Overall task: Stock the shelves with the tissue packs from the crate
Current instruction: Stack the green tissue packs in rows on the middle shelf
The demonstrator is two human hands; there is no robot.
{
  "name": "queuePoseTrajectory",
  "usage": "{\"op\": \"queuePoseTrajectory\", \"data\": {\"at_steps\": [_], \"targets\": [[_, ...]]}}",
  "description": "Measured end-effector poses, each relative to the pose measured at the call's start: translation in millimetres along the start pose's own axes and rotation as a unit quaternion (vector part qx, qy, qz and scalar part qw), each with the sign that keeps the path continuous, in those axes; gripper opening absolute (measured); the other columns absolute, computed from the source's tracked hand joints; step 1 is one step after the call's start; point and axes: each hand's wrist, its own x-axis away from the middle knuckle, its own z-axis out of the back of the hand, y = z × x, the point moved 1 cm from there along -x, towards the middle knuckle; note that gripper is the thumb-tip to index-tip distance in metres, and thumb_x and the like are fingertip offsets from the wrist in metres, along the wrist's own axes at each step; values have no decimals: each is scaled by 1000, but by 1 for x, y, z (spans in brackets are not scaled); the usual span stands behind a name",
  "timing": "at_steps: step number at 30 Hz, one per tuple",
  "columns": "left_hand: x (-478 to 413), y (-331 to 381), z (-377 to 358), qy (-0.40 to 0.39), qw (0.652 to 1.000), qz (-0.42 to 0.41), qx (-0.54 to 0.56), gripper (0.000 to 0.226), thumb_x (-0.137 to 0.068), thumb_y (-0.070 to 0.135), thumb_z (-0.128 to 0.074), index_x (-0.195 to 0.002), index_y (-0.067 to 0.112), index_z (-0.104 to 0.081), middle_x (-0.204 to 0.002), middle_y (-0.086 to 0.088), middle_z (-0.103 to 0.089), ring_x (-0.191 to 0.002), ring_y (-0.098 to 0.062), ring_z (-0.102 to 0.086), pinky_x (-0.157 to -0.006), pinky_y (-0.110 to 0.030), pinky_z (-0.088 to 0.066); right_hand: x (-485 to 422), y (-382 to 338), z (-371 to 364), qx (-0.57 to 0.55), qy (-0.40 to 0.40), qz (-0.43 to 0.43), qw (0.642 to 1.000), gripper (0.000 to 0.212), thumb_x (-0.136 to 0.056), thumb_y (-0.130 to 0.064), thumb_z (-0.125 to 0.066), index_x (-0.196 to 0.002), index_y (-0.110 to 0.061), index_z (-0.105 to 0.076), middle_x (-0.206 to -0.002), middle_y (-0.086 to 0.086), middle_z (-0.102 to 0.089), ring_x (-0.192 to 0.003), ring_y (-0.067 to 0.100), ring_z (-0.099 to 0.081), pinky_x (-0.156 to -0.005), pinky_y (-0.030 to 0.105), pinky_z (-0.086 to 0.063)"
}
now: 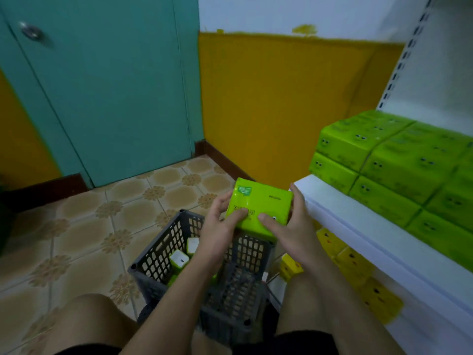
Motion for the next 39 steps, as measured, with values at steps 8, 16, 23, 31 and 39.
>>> {"op": "queuePoseTrajectory", "data": {"at_steps": [8, 16, 23, 31, 39], "targets": [[38, 21, -100, -124, 991, -32, 26, 22, -93, 13, -59, -114, 18, -60, -98, -5, -71, -80, -15, -67, -60, -29, -52, 72, -29, 102, 292, 86, 143, 942, 107, -57, -63, -77, -146, -53, -19, -155, -16, 12, -147, 15, -11, -109, 38, -38], [81, 31, -214, -296, 953, -60, -37, 22, -91, 34, -65, -111, 26, -63, -109, 0, -68, -81, -11, -66, -58, -32, -52, 150, -36, 224, 341, 237, 71, 907, 85, -59, -50, -84, -133, -48, -44, -152, -13, -8, -138, 10, -31, -101, 27, -40], [53, 38, -278, -233, 800, -429, -349, 53, -83, 60, -48, -124, 30, -61, -140, -2, -51, -127, -28, -46, -99, -45, -43, 170, -21, 333, 296, 296, 1, 908, 75, -58, -28, -92, -119, -41, -49, -132, -3, -29, -122, 12, -43, -94, 13, -29], [31, 26, -302, -244, 634, -433, -593, 58, -91, 50, -47, -145, 45, -27, -155, 11, -27, -145, -23, -18, -113, -52, -21, 132, 6, 358, 300, 276, -5, 913, 55, -66, -24, -88, -113, -30, -60, -147, -1, -39, -135, 15, -39, -95, 14, -26], [23, 21, -292, -286, 652, -428, -556, 72, -90, 48, -52, -150, 46, -14, -162, 14, -9, -150, -15, -2, -108, -44, -25, 130, 16, 341, 329, 290, -54, 897, 68, -70, -36, -84, -129, -30, -52, -161, 4, -15, -147, 21, -20, -114, 32, -25]]}}
